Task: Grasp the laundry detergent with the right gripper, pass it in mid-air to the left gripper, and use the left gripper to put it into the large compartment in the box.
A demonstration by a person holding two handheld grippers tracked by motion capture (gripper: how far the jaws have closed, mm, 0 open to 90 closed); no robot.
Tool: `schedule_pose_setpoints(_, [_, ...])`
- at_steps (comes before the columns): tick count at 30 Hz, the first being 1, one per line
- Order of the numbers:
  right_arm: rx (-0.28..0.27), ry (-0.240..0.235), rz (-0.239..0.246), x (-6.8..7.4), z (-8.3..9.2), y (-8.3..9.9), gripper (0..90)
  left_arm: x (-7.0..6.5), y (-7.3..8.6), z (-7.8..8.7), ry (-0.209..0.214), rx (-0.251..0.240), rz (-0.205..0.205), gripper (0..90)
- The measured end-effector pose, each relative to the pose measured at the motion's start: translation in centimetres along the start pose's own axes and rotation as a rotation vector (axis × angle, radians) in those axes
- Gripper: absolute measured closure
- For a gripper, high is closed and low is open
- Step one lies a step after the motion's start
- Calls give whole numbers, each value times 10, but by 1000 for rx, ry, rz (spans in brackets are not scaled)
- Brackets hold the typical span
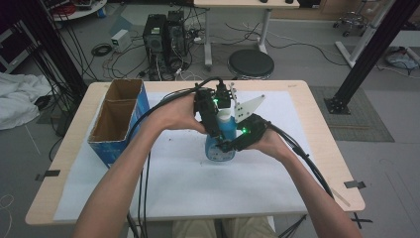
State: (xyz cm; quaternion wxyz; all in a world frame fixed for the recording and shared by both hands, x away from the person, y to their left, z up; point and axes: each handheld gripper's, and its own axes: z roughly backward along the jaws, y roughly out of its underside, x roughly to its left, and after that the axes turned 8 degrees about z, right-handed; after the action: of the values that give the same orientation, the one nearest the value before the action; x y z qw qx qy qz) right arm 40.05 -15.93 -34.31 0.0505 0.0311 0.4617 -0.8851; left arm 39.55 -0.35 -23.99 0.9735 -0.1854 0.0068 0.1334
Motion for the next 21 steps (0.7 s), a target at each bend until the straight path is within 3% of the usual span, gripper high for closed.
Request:
schedule_pose_setpoints(2, [1, 2, -1, 0, 0, 0, 464, 0, 0, 1, -9, -9, -7, 207])
schedule_pose_setpoints(21, [8, 6, -4, 0, -2, 0, 464, 0, -3, -1, 4, -5, 3, 250])
